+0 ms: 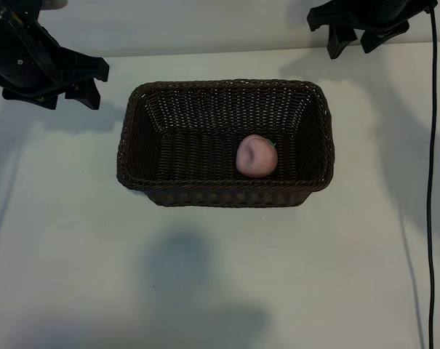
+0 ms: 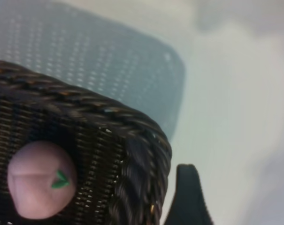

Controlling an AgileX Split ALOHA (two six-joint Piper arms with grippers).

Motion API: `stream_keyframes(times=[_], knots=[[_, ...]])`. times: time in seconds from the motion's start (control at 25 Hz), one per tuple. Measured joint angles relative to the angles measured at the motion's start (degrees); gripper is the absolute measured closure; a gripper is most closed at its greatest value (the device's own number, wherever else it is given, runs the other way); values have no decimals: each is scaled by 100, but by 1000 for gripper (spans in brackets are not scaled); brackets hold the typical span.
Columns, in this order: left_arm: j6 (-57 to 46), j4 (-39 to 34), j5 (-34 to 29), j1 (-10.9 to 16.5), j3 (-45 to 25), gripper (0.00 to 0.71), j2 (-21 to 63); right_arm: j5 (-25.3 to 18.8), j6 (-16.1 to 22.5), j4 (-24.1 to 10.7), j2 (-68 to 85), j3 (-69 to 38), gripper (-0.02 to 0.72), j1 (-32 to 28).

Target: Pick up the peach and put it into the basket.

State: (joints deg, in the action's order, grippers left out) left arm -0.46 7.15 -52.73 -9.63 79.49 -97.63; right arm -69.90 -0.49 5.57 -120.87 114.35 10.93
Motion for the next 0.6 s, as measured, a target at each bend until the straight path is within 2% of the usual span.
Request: stream_keyframes(times=[0.2,0.6], knots=[[0,0,0,0,0,117,0,0,0,-119,0,0,191,0],[0,0,0,0,0,117,0,0,0,-119,0,0,191,0]])
